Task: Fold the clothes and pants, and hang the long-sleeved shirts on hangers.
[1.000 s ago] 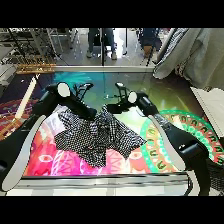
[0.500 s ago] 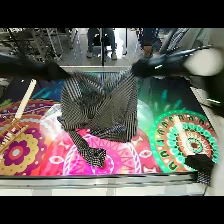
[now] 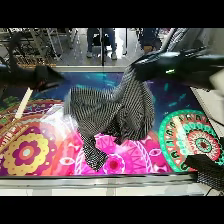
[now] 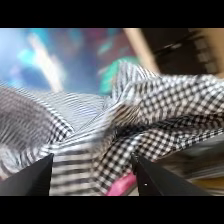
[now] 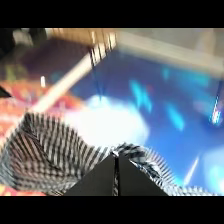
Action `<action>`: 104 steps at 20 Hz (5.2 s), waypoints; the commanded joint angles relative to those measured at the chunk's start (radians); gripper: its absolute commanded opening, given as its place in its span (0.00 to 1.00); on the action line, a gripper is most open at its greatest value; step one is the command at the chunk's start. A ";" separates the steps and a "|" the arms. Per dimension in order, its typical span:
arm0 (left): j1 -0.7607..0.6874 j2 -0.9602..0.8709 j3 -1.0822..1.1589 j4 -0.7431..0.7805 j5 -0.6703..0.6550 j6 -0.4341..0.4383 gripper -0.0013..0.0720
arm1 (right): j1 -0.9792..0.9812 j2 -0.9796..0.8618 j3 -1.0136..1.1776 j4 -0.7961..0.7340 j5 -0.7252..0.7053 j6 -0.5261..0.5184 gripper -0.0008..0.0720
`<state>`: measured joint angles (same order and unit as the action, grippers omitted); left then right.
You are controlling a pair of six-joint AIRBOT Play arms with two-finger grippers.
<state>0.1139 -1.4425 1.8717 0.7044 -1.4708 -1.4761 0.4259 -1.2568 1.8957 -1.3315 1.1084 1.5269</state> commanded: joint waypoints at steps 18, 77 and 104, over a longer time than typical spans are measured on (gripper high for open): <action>1.238 -0.074 -0.399 0.507 0.332 -0.055 0.81 | 0.031 -0.289 -0.126 0.048 -0.025 -0.106 0.04; 0.154 -0.295 -0.244 -0.462 -0.317 0.882 0.04 | -0.197 -0.208 -0.087 -0.377 -0.042 0.121 0.04; 0.015 -0.297 -0.244 -0.344 -0.210 0.870 0.04 | -0.179 -0.204 -0.058 -0.269 -0.099 0.126 0.04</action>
<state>0.1421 -1.7393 1.6276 0.3714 -1.7927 -0.5819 0.2111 -1.4807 1.8366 -1.6684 0.9527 1.7180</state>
